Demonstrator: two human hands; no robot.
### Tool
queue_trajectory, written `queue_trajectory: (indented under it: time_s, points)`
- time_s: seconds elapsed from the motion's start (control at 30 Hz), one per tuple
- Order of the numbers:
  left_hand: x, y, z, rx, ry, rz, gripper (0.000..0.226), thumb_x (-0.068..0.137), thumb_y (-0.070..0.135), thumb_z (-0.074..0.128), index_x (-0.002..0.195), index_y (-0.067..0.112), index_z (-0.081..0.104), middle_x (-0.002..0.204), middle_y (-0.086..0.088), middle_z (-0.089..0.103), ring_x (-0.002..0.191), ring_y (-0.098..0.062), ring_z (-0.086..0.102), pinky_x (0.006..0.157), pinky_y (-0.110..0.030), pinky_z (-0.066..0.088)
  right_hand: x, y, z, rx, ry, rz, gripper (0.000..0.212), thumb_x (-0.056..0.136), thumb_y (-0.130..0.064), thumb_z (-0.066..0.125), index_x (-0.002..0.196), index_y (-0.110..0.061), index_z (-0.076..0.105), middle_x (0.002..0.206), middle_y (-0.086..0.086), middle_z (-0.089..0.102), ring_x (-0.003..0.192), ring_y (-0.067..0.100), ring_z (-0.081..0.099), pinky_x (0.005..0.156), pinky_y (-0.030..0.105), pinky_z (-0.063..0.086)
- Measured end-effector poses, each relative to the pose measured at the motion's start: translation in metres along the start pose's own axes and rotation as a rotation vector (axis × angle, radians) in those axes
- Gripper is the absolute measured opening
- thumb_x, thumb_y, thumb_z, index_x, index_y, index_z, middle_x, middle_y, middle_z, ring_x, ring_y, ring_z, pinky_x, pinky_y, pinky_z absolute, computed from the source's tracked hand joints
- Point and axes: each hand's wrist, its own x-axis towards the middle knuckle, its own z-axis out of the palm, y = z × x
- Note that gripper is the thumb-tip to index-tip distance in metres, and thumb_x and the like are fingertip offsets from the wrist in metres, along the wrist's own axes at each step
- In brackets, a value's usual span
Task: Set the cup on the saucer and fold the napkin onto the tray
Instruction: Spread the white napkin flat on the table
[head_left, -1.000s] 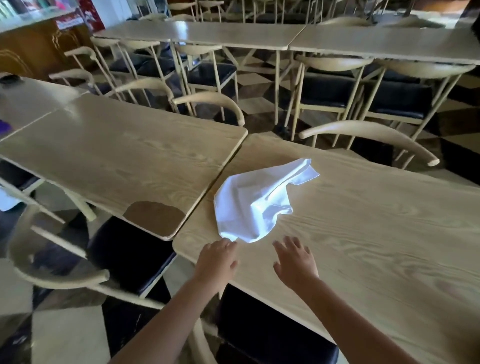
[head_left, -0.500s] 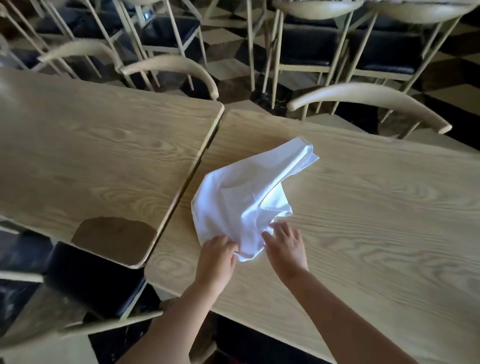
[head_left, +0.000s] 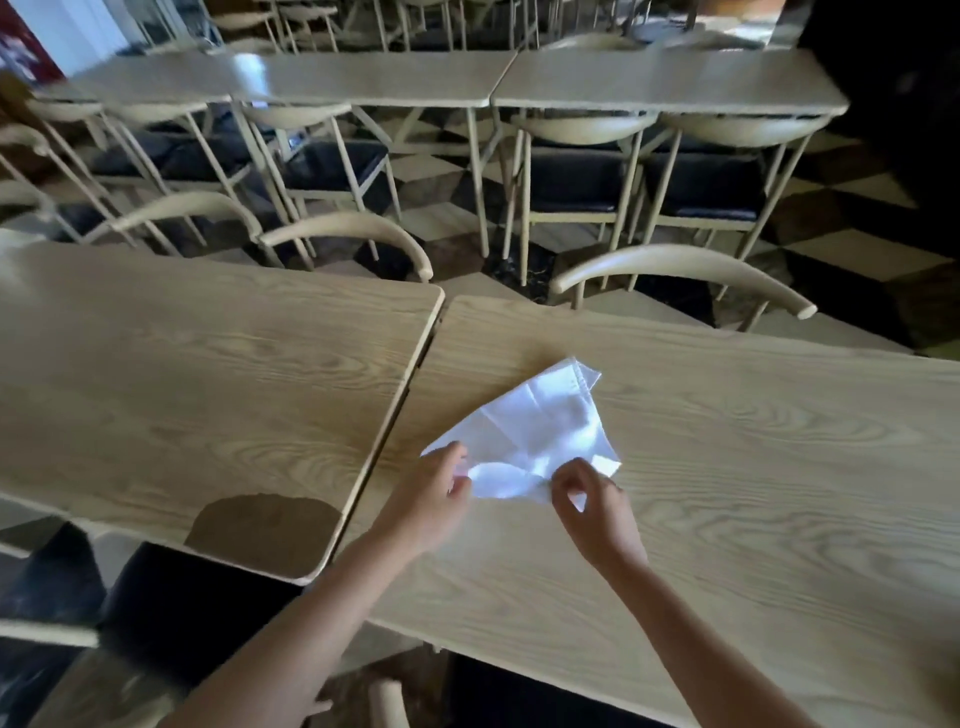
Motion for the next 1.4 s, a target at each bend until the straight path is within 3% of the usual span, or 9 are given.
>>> queue_trajectory:
  time_s: [0.13,0.23,0.3,0.5,0.77,1.0,1.17,1.3,1.4]
  points:
    - [-0.003,0.033,-0.018,0.004,-0.014,0.199,0.058,0.063,0.057,0.054,0.113,0.028,0.052,0.100,0.013,0.058,0.096,-0.007,0.056,0.084,-0.027,0.043,0.013,-0.057,-0.046,-0.040,0.033,-0.108,0.009,0.079,-0.014,0.059,0.071,-0.015,0.061,0.066,0.001,0.067,0.064,0.020,0.062,0.068,0.029,0.046]
    - [-0.010,0.073,-0.024,-0.063,0.064,0.311,0.013,0.068,0.043,0.053,0.075,0.032,0.055,0.066,0.015,0.054,0.067,-0.005,0.053,0.065,-0.027,0.046,0.014,-0.098,-0.075,-0.096,-0.021,-0.177,0.005,0.080,-0.012,0.059,0.079,-0.013,0.064,0.068,-0.004,0.065,0.066,0.017,0.058,0.062,0.018,0.043]
    - [-0.013,0.092,-0.034,-0.087,0.141,0.352,0.018,0.075,0.033,0.052,0.058,0.037,0.048,0.059,0.008,0.048,0.055,-0.009,0.045,0.054,-0.023,0.036,0.010,-0.120,-0.097,-0.128,-0.003,-0.219,0.006,0.080,-0.013,0.060,0.082,-0.015,0.066,0.068,-0.009,0.060,0.065,0.010,0.054,0.059,0.010,0.037]
    - [-0.027,0.141,-0.079,0.022,0.227,0.508,0.008,0.079,0.007,0.065,0.083,0.009,0.072,0.081,-0.003,0.069,0.076,-0.019,0.063,0.069,-0.032,0.051,-0.012,-0.150,-0.153,-0.140,0.008,-0.252,0.006,0.079,-0.022,0.068,0.084,-0.021,0.067,0.073,-0.007,0.065,0.068,0.008,0.060,0.064,0.019,0.046]
    - [-0.040,0.186,-0.123,-0.037,-0.323,0.518,0.006,0.081,0.018,0.069,0.082,0.021,0.074,0.067,0.019,0.068,0.063,0.008,0.058,0.060,-0.007,0.043,-0.050,-0.122,-0.221,-0.171,-0.148,-0.148,0.021,0.078,-0.024,0.072,0.065,-0.036,0.061,0.069,-0.013,0.066,0.069,0.000,0.061,0.068,0.014,0.045]
    - [-0.041,0.198,-0.152,0.216,-0.593,0.509,0.008,0.081,0.023,0.069,0.075,0.028,0.071,0.065,0.021,0.067,0.059,0.007,0.056,0.058,-0.008,0.042,-0.059,-0.136,-0.280,-0.213,-0.235,-0.143,0.013,0.076,-0.017,0.072,0.069,-0.028,0.069,0.065,-0.016,0.068,0.068,-0.005,0.061,0.066,0.004,0.043]
    - [-0.023,0.186,-0.142,0.338,-0.474,0.476,0.006,0.082,0.026,0.067,0.082,0.027,0.073,0.076,0.018,0.071,0.070,0.006,0.063,0.066,-0.012,0.049,-0.044,-0.124,-0.300,-0.397,-0.262,-0.111,0.006,0.080,-0.020,0.069,0.075,-0.024,0.068,0.066,-0.016,0.063,0.064,-0.001,0.059,0.064,0.009,0.046]
    - [0.014,0.179,-0.114,0.452,-0.285,0.499,0.010,0.084,0.023,0.063,0.081,0.023,0.072,0.076,0.013,0.069,0.071,0.008,0.060,0.062,-0.008,0.043,-0.014,-0.094,-0.302,-0.582,-0.225,-0.083,0.010,0.084,-0.019,0.065,0.090,-0.014,0.070,0.066,-0.022,0.053,0.064,-0.009,0.051,0.056,-0.001,0.035]
    - [0.050,0.184,-0.100,0.442,-0.206,0.459,0.012,0.084,0.018,0.061,0.079,0.016,0.072,0.077,0.002,0.070,0.074,-0.006,0.062,0.065,-0.021,0.046,0.014,-0.089,-0.306,-0.607,-0.112,-0.080,0.013,0.086,-0.017,0.061,0.094,-0.010,0.069,0.077,-0.007,0.062,0.072,0.007,0.055,0.064,0.015,0.039]
